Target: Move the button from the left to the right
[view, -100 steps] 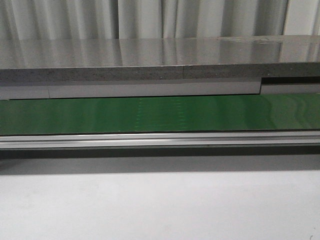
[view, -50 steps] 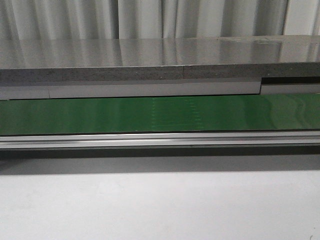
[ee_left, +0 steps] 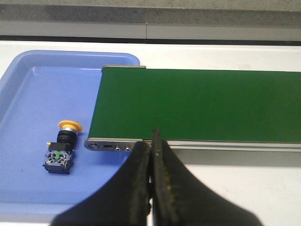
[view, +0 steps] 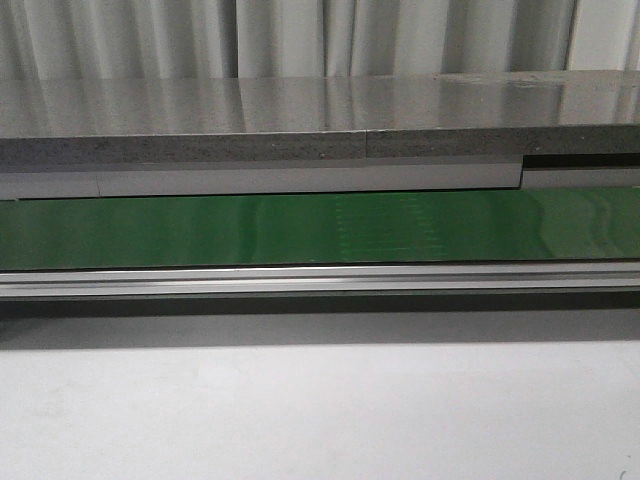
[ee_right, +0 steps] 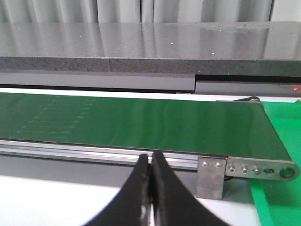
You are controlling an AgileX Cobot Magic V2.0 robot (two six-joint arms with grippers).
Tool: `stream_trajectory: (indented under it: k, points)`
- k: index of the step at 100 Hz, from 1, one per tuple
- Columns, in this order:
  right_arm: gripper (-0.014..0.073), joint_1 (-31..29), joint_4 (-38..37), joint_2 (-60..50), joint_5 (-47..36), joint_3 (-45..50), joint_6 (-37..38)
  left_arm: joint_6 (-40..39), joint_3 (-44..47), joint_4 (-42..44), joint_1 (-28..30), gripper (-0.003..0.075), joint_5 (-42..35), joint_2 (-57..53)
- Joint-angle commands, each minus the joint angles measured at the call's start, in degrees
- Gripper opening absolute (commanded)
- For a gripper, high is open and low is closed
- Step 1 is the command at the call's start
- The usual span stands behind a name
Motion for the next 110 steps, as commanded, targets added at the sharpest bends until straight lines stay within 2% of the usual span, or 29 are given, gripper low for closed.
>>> stream_trajectory:
  k: [1,9,18,28,33,38,45,50,67,75,89,110]
  points:
    - [-0.0067,-0.2,-0.5,-0.7,-4.8,-1.1,-0.3,-0.5,-1.9,-0.5,0.1,-0.0018,-4.0,0.6]
    - [-0.0067,-0.2,-0.5,-0.7,-4.8,-1.1,-0.3,-0.5,-1.9,-0.5,0.1,-0.0008,-4.0,0.6]
    - [-0.0067,-0.2,-0.5,-0.7,-4.8,-1.1,-0.3,-0.5,-1.9,-0.5,0.1,0.0076,-4.0,0.6]
    - [-0.0067,-0.2,-0.5,-0.7,-4.8,-1.1,-0.3,-0.5,-1.9,-0.5,0.1,0.0272,-3.9,0.6]
    - [-0.0067,-0.2,-0.5,-0.7,-4.8,-1.1,-0.3,-0.5,-1.9,-0.5,0.1,0.0415,-3.9,0.6]
    - [-0.0067,-0.2,-0.5,-0.7,-4.8,-1.1,-0.3,-0.5,-1.9,-0.5,0.1,0.0525,-4.2,0.6]
    - [-0.0067,-0.2,-0.5,-0.7,-4.8,-1.1,-0.3,-0.5,-1.9,-0.2,0.1,0.0617,-4.9,0.6]
    - [-0.0067,-0.2,-0.5,-0.7,-4.8,-1.1,-0.3,-0.5,-1.9,0.0,0.1,0.0633,-5.3,0.6]
    - [-0.0067,-0.2,-0.5,-0.7,-4.8,-1.1,-0.3,-0.5,-1.9,1.7,0.2,0.0603,-5.6,0.6]
    - [-0.0067,-0.2,-0.5,-0.7,-4.8,-1.1,-0.3,-4.3,-2.1,5.2,1.1,0.0601,-5.1,0.9]
    - [-0.0067,-0.2,-0.5,-0.7,-4.8,-1.1,-0.3,-8.0,-4.5,10.8,5.2,0.0601,-3.2,3.8]
    - [-0.0067,-0.2,-0.5,-0.7,-4.8,-1.1,-0.3,-8.0,-10.3,11.7,14.5,0.0601,-2.2,14.2]
